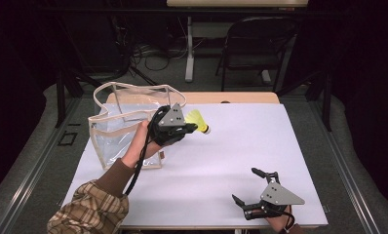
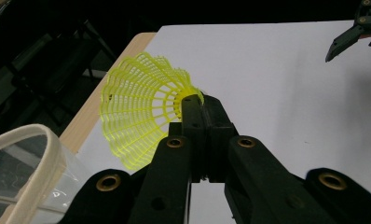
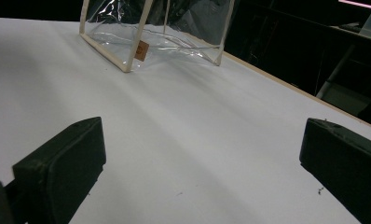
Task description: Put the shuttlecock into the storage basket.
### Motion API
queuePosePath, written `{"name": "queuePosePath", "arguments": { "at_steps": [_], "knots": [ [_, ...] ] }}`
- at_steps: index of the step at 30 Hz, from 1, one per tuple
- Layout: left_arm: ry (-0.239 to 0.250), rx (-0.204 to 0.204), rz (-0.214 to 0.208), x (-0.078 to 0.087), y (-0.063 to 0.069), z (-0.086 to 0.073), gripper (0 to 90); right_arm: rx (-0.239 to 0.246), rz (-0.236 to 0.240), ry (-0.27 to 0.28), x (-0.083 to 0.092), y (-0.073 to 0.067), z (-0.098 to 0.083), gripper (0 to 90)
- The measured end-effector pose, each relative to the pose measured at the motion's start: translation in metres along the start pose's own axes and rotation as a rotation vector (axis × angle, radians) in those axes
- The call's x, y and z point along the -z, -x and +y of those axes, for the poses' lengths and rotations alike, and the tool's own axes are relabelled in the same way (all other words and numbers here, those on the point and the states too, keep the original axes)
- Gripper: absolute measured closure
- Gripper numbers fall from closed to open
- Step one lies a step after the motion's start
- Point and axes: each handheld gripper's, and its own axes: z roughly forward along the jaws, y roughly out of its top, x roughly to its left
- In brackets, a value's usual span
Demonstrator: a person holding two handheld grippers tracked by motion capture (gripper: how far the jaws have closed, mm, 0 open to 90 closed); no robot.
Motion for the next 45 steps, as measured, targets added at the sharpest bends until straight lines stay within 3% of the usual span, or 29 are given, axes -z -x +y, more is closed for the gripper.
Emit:
{"name": "queuePosePath", "arguments": {
  "at_steps": [45],
  "knots": [
    [0.035,0.016,0.089,0.025,-0.029,0.013,89.7,0.002,-0.003,-0.005,0.0,0.0,0.0,0.0]
  ]
}}
